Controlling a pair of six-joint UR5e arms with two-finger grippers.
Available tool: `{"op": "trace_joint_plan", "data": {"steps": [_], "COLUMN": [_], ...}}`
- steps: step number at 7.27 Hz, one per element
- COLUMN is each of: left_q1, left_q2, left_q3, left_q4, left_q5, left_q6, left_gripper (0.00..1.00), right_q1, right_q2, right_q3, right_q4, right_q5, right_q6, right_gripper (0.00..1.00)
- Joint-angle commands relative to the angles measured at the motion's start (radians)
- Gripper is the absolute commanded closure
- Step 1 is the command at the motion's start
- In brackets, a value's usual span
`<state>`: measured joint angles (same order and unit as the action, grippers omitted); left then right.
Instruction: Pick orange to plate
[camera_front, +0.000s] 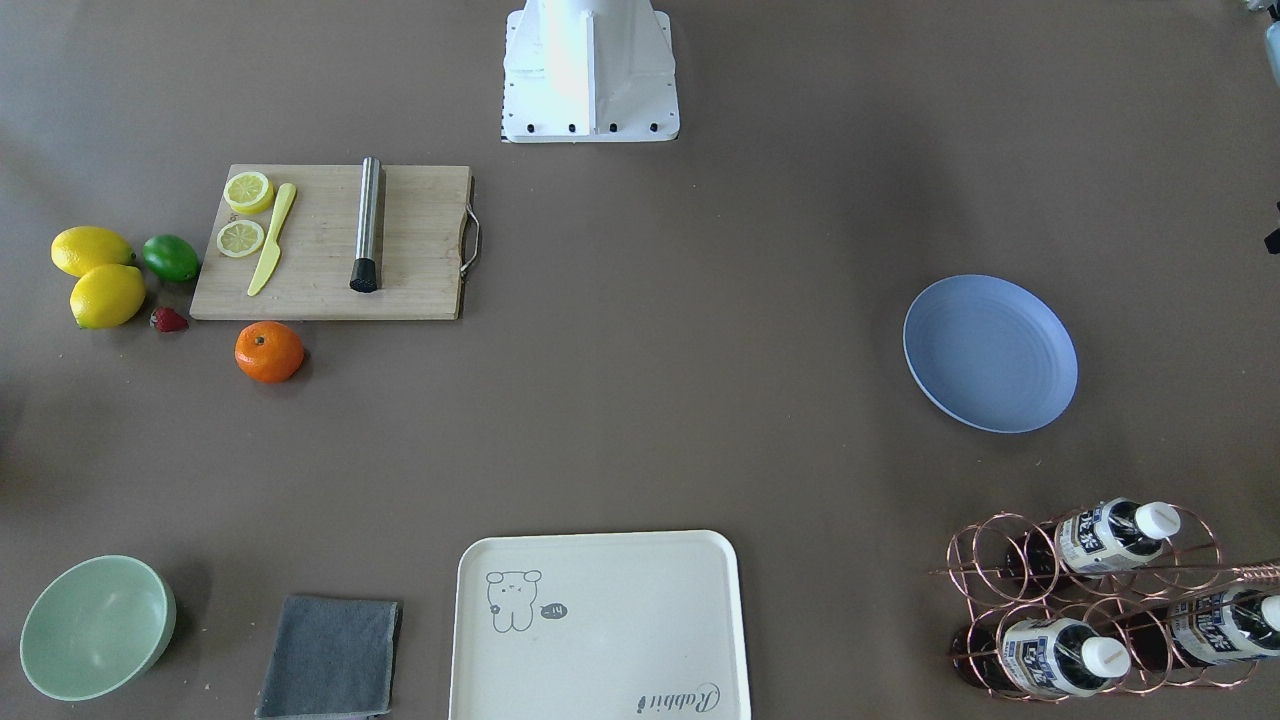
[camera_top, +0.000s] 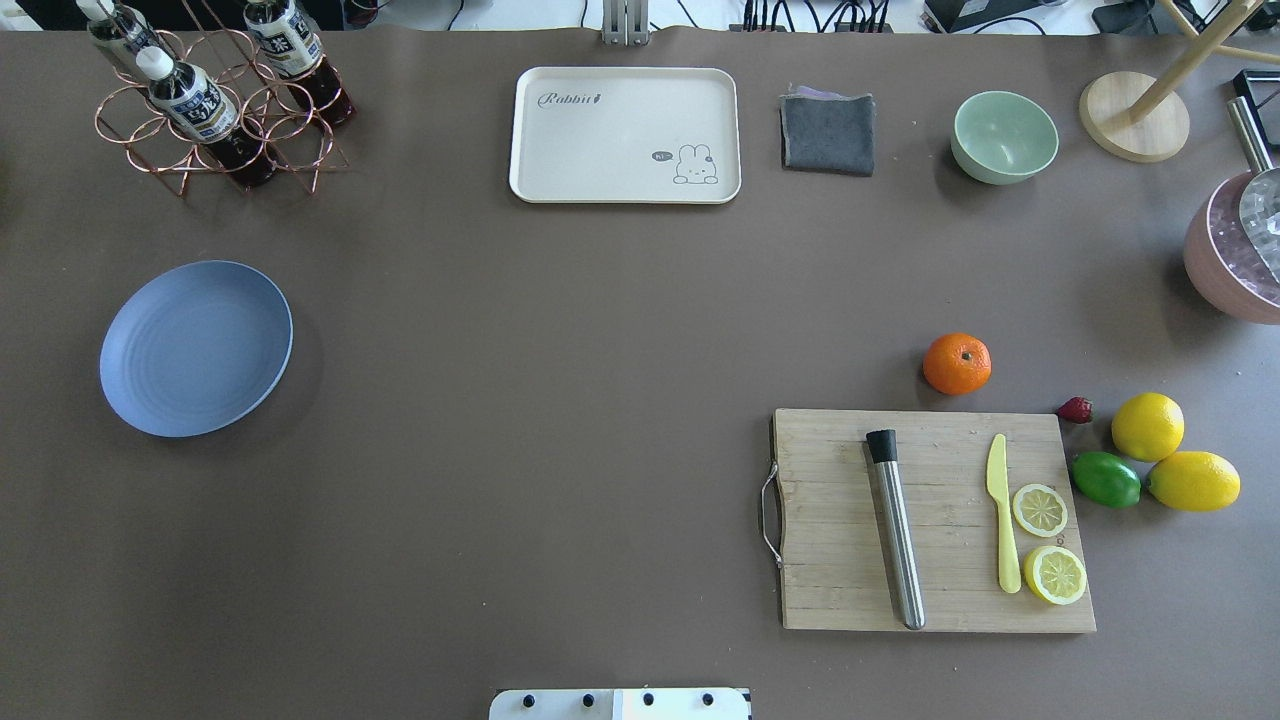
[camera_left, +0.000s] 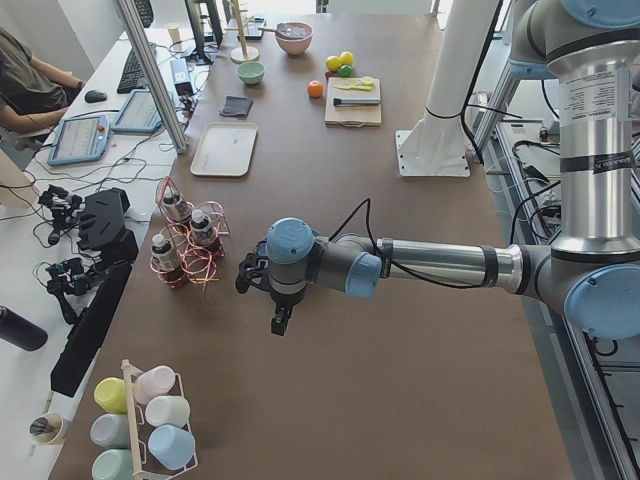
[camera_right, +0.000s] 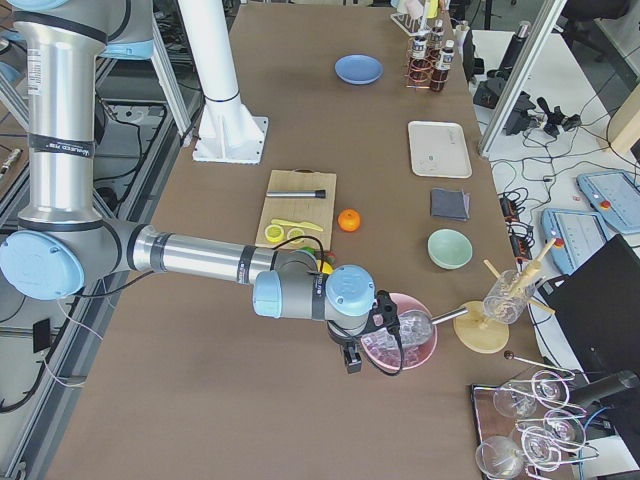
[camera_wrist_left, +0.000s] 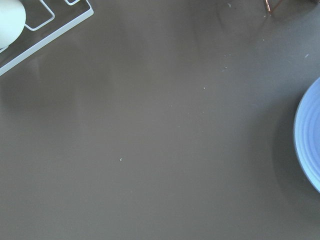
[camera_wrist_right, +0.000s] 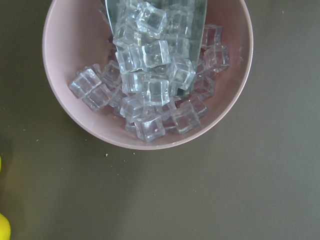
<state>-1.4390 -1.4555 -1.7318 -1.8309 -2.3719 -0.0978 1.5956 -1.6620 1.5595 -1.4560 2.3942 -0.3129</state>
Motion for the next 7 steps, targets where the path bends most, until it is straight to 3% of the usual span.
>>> {"op": "trace_joint_plan", "data": {"steps": [1,3,4,5,6,7], "left_q1": [0.172,0.262,0.322,0.377,0.403,0.405], "left_q2": [-0.026,-0.1,-0.132,-0.15,-0.152,-0.152], "left_q3": [0.07,0.246,0.294,0.305,0.308,0.31], "left_q4": [-0.248,-0.495,-0.555,-0.57,-0.573,-0.573], "left_q5": [-0.003,0.0,0.041,0.087,0.089,0.089], "left_q6": [-0.302,-0.483,-0.562,-0.589,-0.589,-0.586], "left_gripper": [0.03,0.03,0.15,0.17,0.28,0.45], "right_q1": [-0.032,-0.054,-0.057,-0.059,-0.059,-0.059], "right_q2": [0.004,0.001,-0.008,-0.013,-0.022,-0.03], "right_q3": [0.019,0.019,0.019,0.019,0.019,0.019], "right_q4": [0.017,0.055,0.075,0.091,0.095,0.097], "right_q5": [0.011,0.013,0.014,0.013,0.014,0.014], "right_q6": [0.043,0.101,0.101,0.101,0.1,0.1], "right_gripper": [0.0,0.0,0.0,0.0,0.0,0.0]}}
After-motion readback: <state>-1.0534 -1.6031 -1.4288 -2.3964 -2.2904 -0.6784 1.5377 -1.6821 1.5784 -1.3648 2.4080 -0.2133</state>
